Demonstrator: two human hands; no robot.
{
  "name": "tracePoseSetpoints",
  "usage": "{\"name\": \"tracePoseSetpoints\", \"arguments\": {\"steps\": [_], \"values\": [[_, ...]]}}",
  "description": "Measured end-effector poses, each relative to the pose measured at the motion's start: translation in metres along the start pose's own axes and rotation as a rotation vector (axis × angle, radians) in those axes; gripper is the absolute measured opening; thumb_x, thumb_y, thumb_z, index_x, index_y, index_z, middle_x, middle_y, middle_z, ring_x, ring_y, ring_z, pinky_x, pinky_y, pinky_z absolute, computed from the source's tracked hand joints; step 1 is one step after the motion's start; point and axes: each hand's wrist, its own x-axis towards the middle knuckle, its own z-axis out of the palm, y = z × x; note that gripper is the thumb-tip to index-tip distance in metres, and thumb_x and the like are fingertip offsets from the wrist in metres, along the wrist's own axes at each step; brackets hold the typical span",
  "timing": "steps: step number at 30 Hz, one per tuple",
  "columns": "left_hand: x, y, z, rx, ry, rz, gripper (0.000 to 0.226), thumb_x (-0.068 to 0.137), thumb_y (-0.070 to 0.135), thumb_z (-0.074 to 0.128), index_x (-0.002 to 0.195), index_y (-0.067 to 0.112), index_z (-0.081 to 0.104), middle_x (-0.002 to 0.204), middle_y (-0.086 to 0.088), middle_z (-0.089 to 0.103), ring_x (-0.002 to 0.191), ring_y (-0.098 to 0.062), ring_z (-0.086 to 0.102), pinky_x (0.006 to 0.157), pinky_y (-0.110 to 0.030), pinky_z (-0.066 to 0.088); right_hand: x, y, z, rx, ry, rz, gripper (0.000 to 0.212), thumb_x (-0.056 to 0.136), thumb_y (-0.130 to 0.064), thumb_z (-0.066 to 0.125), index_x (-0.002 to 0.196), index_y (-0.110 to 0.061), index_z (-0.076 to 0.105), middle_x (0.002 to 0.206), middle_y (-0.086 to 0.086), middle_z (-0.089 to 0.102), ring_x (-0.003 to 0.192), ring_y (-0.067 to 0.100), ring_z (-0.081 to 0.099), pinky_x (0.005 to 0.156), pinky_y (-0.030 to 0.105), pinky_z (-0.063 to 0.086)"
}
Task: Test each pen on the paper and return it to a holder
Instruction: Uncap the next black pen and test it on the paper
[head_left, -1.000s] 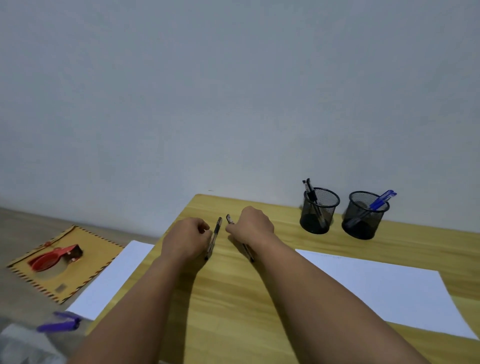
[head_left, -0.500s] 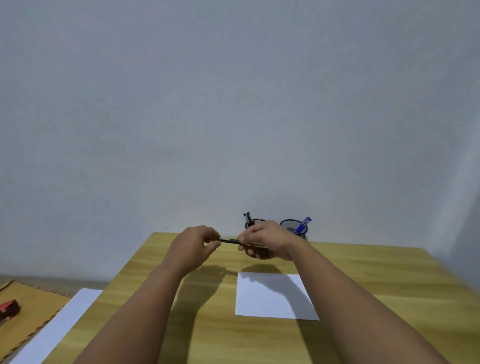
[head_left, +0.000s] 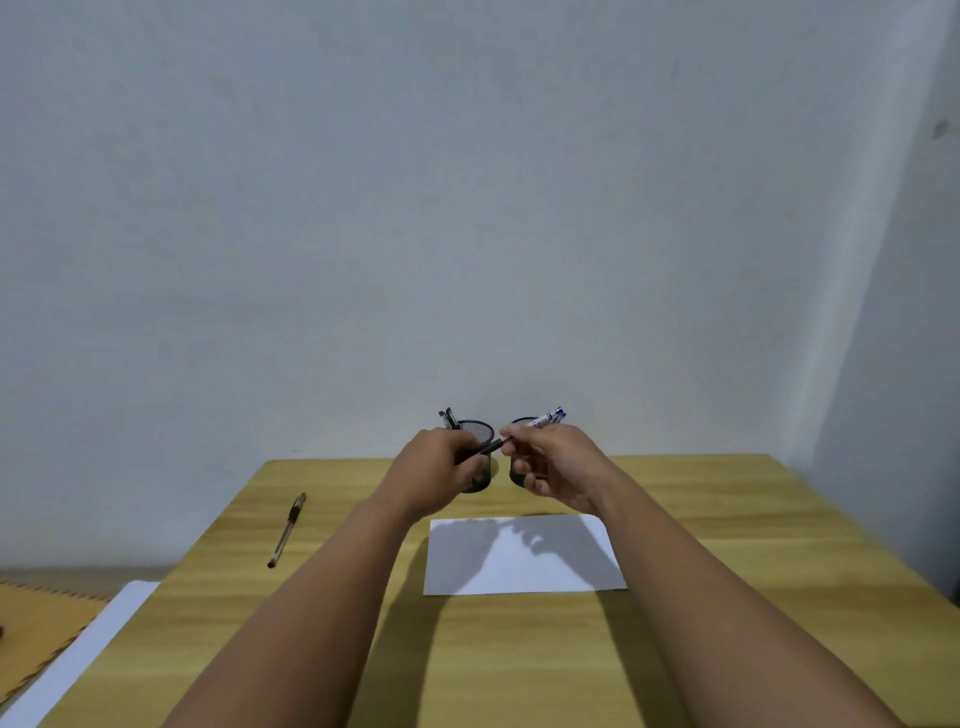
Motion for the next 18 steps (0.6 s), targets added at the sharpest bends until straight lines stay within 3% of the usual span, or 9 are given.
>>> {"name": "tracePoseSetpoints", "arguments": {"steps": [3,7,9,11,13,15,18], "values": [[0.002,0.004,0.007,-0.225,-0.081,-0.066,0.018,0.093,0.019,0.068,0.083,0.006,0.073,0.072,-0.005,0.075,0.068,-0.022,0.072,0.072,-0.038,0.060,0.006,0.006,0.006,0.039,0.097,-0.067,0.017,0.106,-0.024,0.067,0.096,-0.012,0.073,0.069,-0.003,0.061,0.057,0.013,0.048,0.047,0.020,0.035],[0.008,0.014,0.008,-0.601,-0.230,-0.276,0.027,0.096,0.013,0.068,0.092,-0.014,0.068,0.076,-0.015,0.075,0.067,-0.021,0.072,0.073,-0.034,0.062,0.020,0.011,0.015,0.081,0.199,-0.056,0.028,0.110,-0.026,0.059,0.084,-0.016,0.063,0.061,-0.004,0.043,0.050,0.011,0.035,0.049,0.023,0.025],[0.002,0.006,0.005,-0.569,-0.398,-0.365,0.027,0.095,0.010,0.068,0.092,-0.017,0.066,0.078,-0.015,0.076,0.069,-0.020,0.073,0.069,-0.030,0.061,0.025,0.005,0.002,0.322,0.378,-0.057,0.030,0.108,-0.019,0.057,0.079,-0.017,0.056,0.057,-0.004,0.036,0.040,0.008,0.029,0.043,0.020,0.020],[-0.016,-0.019,0.003,-0.472,-0.500,-0.477,0.019,0.094,0.009,0.069,0.090,-0.010,0.069,0.084,-0.018,0.077,0.075,-0.023,0.074,0.071,-0.035,0.062,0.022,-0.008,-0.030,0.463,0.536,-0.093,0.030,0.109,-0.018,0.055,0.079,-0.017,0.054,0.051,-0.005,0.035,0.034,0.006,0.025,0.038,0.017,0.018],[-0.034,-0.055,-0.002,-0.498,-0.307,-0.569,0.015,0.096,0.009,0.068,0.085,-0.002,0.068,0.084,-0.020,0.076,0.071,-0.025,0.070,0.076,-0.044,0.062,0.017,-0.019,-0.052,0.255,0.570,-0.095,0.025,0.108,-0.022,0.056,0.083,-0.017,0.059,0.056,-0.006,0.040,0.041,0.008,0.029,0.040,0.018,0.022],[-0.041,-0.084,-0.005,-0.346,-0.090,-0.573,0.014,0.096,0.016,0.070,0.088,0.005,0.071,0.083,-0.012,0.077,0.066,-0.020,0.070,0.072,-0.040,0.061,0.017,-0.019,-0.047,0.082,0.513,-0.113,0.020,0.106,-0.025,0.060,0.088,-0.017,0.065,0.061,-0.006,0.047,0.047,0.009,0.035,0.041,0.019,0.027],[-0.034,-0.097,0.006,0.063,-0.058,-0.443,0.013,0.094,0.033,0.070,0.096,0.022,0.076,0.087,0.001,0.076,0.076,-0.017,0.072,0.070,-0.034,0.058,0.021,-0.010,-0.021,0.029,0.399,-0.137,0.018,0.106,-0.028,0.066,0.094,-0.015,0.072,0.064,-0.006,0.060,0.047,0.008,0.046,0.043,0.019,0.035]]}}
